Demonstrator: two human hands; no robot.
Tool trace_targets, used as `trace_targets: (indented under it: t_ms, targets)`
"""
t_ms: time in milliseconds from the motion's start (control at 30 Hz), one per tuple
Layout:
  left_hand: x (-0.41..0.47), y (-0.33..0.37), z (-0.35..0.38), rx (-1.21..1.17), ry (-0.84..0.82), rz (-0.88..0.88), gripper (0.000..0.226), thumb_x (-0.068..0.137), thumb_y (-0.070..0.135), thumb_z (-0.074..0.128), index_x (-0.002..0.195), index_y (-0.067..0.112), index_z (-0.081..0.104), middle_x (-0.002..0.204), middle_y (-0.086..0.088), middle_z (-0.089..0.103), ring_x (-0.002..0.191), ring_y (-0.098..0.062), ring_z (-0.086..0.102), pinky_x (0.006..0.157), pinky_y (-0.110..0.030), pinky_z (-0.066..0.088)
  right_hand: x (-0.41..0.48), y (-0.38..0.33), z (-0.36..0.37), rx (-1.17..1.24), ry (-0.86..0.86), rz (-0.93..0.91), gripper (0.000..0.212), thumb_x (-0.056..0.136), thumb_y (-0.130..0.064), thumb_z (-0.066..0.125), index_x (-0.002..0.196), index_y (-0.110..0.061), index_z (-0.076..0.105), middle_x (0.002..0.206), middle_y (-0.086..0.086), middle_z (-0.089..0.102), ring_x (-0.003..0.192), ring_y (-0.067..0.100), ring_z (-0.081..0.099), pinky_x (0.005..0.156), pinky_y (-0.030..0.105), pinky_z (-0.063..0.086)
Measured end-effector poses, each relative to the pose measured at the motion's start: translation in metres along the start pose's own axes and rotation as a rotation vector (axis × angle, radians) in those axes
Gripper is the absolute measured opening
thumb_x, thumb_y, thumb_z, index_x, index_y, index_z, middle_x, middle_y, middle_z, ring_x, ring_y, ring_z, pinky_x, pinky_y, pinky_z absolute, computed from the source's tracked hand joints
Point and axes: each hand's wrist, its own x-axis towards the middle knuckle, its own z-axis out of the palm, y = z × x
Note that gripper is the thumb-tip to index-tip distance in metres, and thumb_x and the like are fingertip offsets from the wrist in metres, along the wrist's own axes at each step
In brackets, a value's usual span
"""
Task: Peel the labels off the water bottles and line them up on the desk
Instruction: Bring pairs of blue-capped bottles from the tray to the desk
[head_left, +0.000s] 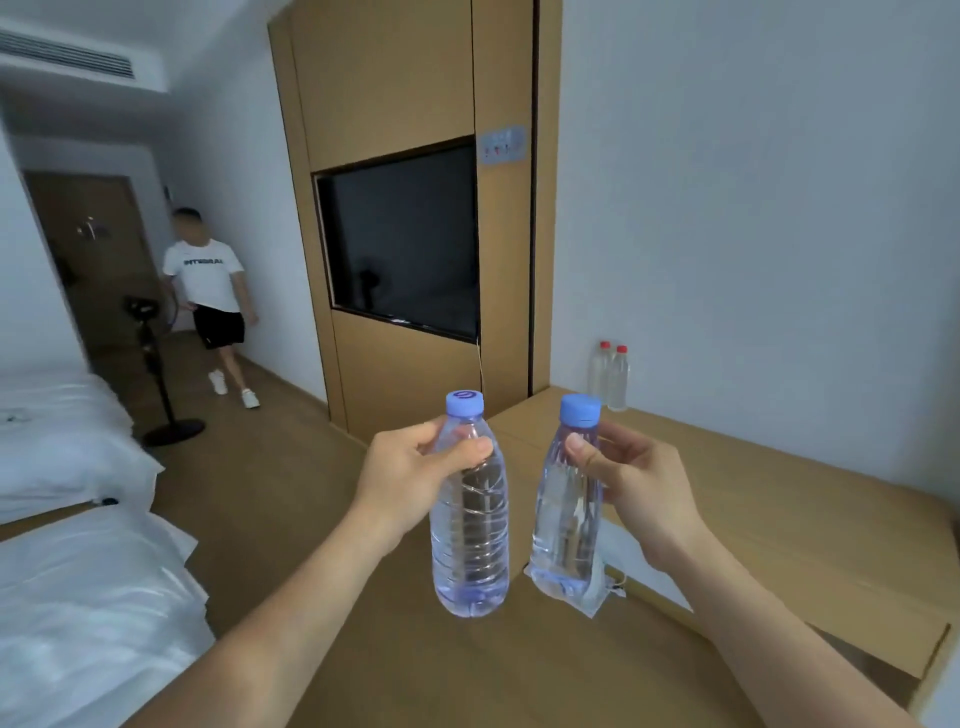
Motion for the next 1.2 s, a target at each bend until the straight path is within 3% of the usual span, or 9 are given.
trace_targets:
  t_ms: [167,533,667,833,1000,1100,1200]
  targets:
    - [0.070,-0.030,0.033,-0.012,0.070,-0.010,0.009,0.074,0.021,0.075,0.082,0.018,0.077,0.084,-0.005,0.077,0.078,-0.013,0.070,0.076,-0.030,0.052,0.080,0.045,-0.018,0.005,-0.062,0.031,0.018,0.081,-0.016,0.067,0.089,-0.031,0.070,0.080,-0.018,0.074,0.075,-0.006,0.067,0.063,0.006,0.049]
    - [0.268,-0.138,0.053,0.066,-0.028,-0.060,0.006,0.074,0.025,0.076,0.078,0.020,0.077,0.082,-0.005,0.077,0.078,-0.016,0.072,0.073,-0.032,0.050,0.269,0.151,0.002,-0.099,-0.011,0.081,0.014,0.080,-0.014,0.069,0.089,-0.025,0.070,0.087,-0.006,0.075,0.078,0.002,0.067,0.065,0.011,0.050]
    - [0.364,-0.157,0.057,0.086,-0.114,-0.035,0.009,0.072,0.027,0.077,0.078,0.020,0.076,0.082,-0.005,0.077,0.073,-0.012,0.069,0.072,-0.032,0.049,0.345,0.174,0.011,-0.139,0.075,0.106,0.017,0.080,-0.014,0.069,0.096,-0.020,0.069,0.092,-0.005,0.074,0.083,0.002,0.068,0.069,0.011,0.050]
    - [0.462,-0.180,0.086,0.123,-0.255,0.001,0.027,0.062,0.041,0.077,0.081,0.022,0.075,0.085,-0.009,0.076,0.081,-0.024,0.071,0.078,-0.042,0.051,0.414,0.202,-0.003,-0.189,0.222,0.122,0.025,0.078,-0.018,0.071,0.102,-0.019,0.065,0.092,-0.003,0.074,0.084,0.005,0.069,0.061,0.007,0.047]
    - [0.530,-0.215,0.140,0.108,-0.418,-0.053,0.019,0.065,0.029,0.078,0.083,0.027,0.074,0.084,0.007,0.077,0.084,-0.013,0.072,0.087,-0.039,0.051,0.470,0.240,-0.034,-0.299,0.274,0.210,0.030,0.073,-0.023,0.076,0.101,-0.027,0.065,0.094,-0.004,0.074,0.088,0.009,0.069,0.073,0.023,0.048]
    - [0.571,-0.236,0.175,0.118,-0.467,-0.095,0.017,0.066,0.028,0.079,0.081,0.021,0.075,0.083,0.003,0.077,0.082,-0.013,0.071,0.088,-0.040,0.051,0.507,0.263,-0.055,-0.302,0.271,0.213,0.032,0.074,-0.020,0.075,0.095,-0.040,0.061,0.091,-0.011,0.074,0.086,-0.001,0.068,0.074,0.018,0.049]
    - [0.615,-0.252,0.212,0.157,-0.502,-0.110,0.035,0.056,0.039,0.075,0.083,0.017,0.074,0.086,-0.005,0.077,0.085,-0.021,0.071,0.087,-0.043,0.052,0.554,0.290,-0.078,-0.341,0.261,0.218,0.025,0.074,-0.022,0.074,0.098,-0.028,0.069,0.097,-0.013,0.072,0.095,-0.005,0.063,0.082,0.016,0.046]
